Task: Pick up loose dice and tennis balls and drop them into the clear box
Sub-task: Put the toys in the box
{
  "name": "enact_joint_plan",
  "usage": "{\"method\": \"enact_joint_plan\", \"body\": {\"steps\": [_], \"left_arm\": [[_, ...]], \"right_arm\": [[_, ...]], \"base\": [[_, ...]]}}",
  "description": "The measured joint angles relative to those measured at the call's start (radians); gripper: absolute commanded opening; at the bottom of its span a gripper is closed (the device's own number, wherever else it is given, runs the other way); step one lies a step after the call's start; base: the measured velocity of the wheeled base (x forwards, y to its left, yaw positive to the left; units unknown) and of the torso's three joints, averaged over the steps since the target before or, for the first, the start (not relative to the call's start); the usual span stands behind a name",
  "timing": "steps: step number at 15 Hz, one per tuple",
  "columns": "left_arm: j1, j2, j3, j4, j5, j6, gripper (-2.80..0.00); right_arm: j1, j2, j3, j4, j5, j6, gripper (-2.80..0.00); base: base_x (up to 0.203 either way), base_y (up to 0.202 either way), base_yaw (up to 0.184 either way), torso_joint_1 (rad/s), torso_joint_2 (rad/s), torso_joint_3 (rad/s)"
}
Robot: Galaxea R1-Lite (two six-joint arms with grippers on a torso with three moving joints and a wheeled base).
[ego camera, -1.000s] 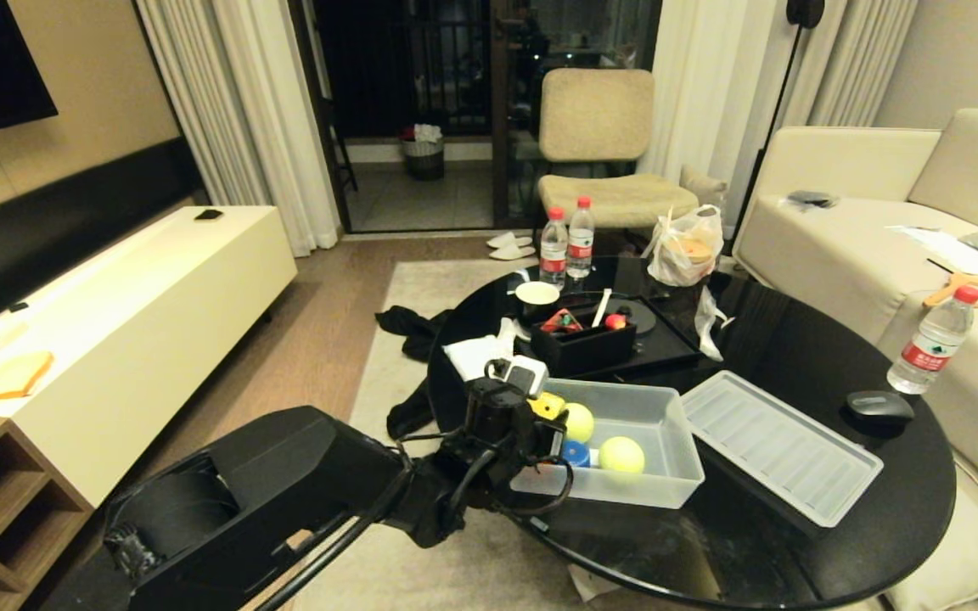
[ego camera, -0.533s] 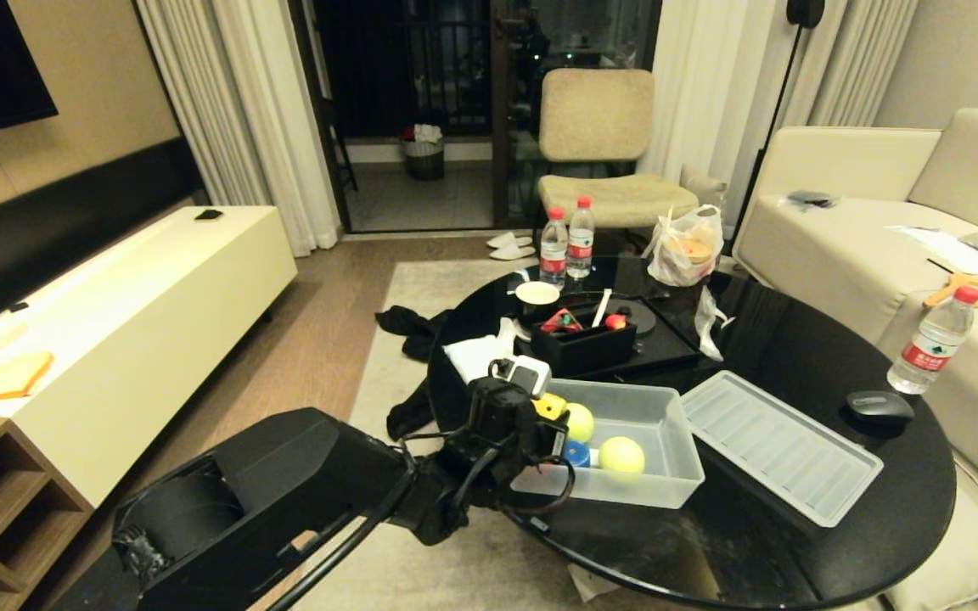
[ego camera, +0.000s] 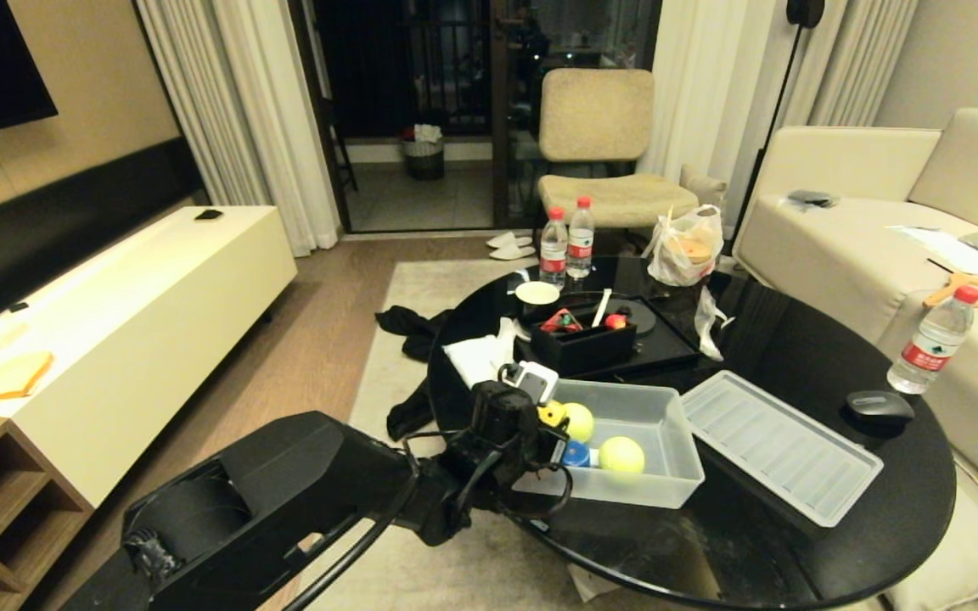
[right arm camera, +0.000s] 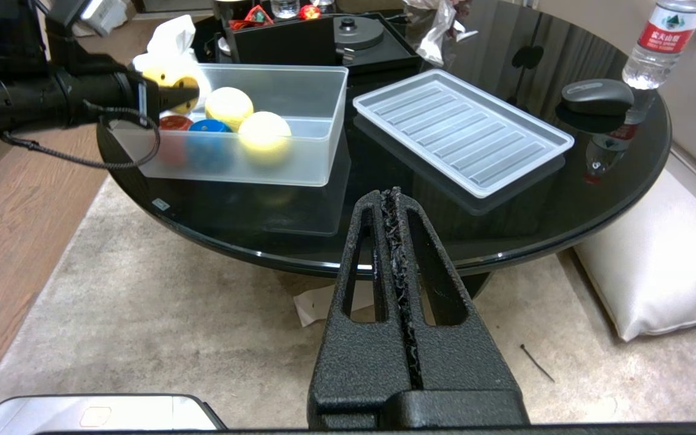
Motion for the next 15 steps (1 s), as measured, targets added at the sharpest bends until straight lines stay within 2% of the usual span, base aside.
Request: {"method": "enact_joint_plan", "body": {"steps": [12, 13, 15], "left_arm": [[-0.001, 0.024, -0.08, 0.082, 0.001, 0.009, -2.8], [-0.001, 0.031, -0.091, 0.088, 0.001, 0.01, 0.0], [0.0, 0.043, -0.104, 0.09, 0.003, 0.013, 0.0]], "right_arm": [[0.0, 0.0, 0.0, 0.0, 0.0, 0.0, -2.8], [0.0, 0.0, 0.0, 0.0, 0.0, 0.0, -2.8], [0.0, 0.0, 0.0, 0.0, 0.0, 0.0, -2.8]], "base": [[0.0, 0.0, 0.0, 0.0, 0.0, 0.0], [0.0, 0.0, 0.0, 0.0, 0.0, 0.0], [0.0, 0.0, 0.0, 0.0, 0.0, 0.0]]}}
